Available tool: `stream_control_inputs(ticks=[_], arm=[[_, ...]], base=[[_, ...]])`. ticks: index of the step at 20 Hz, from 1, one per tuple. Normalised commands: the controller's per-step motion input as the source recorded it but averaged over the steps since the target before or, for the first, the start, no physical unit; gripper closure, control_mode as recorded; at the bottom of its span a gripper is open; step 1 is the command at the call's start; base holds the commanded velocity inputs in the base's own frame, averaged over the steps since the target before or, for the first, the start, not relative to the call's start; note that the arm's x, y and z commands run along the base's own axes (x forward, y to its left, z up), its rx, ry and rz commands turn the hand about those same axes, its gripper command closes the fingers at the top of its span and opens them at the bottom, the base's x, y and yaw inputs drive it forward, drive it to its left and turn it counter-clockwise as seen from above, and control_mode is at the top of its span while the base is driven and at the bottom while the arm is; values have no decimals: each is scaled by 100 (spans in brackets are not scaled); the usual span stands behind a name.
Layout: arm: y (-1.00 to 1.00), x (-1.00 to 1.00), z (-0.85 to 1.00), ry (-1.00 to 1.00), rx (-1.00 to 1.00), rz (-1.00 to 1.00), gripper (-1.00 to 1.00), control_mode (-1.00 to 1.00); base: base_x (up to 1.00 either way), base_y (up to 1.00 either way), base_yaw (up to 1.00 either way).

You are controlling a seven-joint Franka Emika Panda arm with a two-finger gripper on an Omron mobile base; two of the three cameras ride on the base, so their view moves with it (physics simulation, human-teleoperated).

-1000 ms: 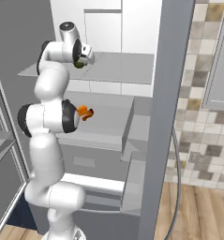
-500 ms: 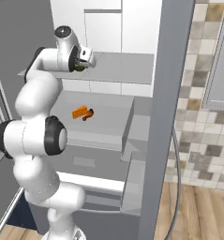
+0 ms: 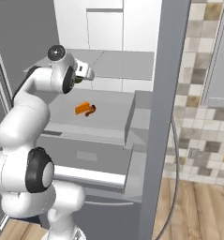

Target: Take the cheese, chicken drumstick, and lime from the fridge and place them on the plate on the dining counter to create an appetizer plate.

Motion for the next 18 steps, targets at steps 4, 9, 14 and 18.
stream_control_inputs(ticks=[4,9,14,18], arm=[[0,0,0,0,0,0,100,100],[0,0,0,0,0,0,100,100],[0,0,0,0,0,0,100,100],[0,0,0,0,0,0,100,100]], base=[[-94,-8,0],[-91,-6,3],[-38,-22,26],[-16,-52,46]])
